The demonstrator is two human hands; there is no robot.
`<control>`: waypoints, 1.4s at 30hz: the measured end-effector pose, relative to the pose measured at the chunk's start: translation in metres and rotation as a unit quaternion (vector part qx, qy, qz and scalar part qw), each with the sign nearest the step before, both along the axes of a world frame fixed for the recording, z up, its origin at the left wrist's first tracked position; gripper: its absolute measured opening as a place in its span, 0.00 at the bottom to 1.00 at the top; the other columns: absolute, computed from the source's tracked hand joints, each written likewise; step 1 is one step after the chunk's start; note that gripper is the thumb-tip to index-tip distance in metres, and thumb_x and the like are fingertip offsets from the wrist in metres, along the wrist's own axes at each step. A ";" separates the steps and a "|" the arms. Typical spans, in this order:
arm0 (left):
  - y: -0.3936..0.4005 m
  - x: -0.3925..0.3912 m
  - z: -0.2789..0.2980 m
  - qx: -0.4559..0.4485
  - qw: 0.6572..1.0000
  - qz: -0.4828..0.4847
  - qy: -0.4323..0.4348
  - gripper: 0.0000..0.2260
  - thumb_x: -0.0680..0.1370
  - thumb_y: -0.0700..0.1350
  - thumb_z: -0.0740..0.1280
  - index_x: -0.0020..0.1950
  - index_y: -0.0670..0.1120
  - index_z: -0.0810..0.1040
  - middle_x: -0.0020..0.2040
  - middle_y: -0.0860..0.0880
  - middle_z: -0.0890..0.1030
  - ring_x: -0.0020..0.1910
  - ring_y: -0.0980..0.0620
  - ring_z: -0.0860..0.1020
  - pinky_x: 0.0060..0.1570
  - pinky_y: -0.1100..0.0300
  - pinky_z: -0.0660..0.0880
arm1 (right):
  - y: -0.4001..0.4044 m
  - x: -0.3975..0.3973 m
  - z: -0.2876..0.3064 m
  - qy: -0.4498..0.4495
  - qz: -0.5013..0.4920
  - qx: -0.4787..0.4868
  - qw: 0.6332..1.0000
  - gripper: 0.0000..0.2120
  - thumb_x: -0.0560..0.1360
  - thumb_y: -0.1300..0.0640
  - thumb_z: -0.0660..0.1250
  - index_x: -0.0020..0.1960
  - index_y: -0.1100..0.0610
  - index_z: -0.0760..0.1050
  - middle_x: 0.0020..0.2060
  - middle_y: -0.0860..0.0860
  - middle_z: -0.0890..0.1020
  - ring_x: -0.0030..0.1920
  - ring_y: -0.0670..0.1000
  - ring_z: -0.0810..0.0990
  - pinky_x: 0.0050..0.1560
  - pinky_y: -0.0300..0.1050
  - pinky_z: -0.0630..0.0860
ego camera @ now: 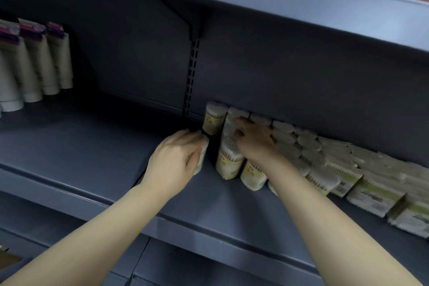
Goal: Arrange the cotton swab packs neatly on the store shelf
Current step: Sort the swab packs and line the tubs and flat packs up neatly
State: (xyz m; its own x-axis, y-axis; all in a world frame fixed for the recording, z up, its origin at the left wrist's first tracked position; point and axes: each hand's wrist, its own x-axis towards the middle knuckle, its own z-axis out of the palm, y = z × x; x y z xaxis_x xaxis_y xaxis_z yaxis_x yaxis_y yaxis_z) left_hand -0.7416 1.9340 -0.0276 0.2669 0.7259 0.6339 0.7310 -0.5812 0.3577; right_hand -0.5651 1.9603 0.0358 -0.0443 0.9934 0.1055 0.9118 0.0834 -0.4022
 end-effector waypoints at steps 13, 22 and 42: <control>0.056 0.015 0.005 -0.090 0.995 -0.029 0.014 0.31 0.72 0.58 0.46 0.64 0.45 0.77 0.66 0.47 0.74 0.67 0.45 0.69 0.63 0.62 0.59 | 0.031 0.006 -0.011 -0.049 0.002 0.010 0.999 0.19 0.81 0.55 0.50 0.71 0.55 0.63 0.68 0.57 0.70 0.66 0.57 0.69 0.62 0.43 0.65; 0.083 0.033 0.009 -0.125 0.988 -0.079 -0.049 0.25 0.77 0.53 0.49 0.69 0.45 0.70 0.70 0.50 0.69 0.66 0.62 0.60 0.60 0.81 0.46 | 0.033 0.007 -0.014 -0.045 0.006 0.020 0.999 0.19 0.80 0.54 0.51 0.70 0.54 0.64 0.68 0.55 0.69 0.67 0.56 0.68 0.64 0.47 0.67; 0.110 0.043 -0.001 -0.098 0.992 -0.073 -0.030 0.33 0.73 0.59 0.43 0.69 0.45 0.71 0.70 0.48 0.69 0.72 0.49 0.62 0.72 0.53 0.56 | 0.034 0.007 -0.014 -0.045 0.009 0.026 0.999 0.20 0.81 0.56 0.51 0.72 0.55 0.62 0.71 0.54 0.66 0.70 0.54 0.64 0.68 0.43 0.60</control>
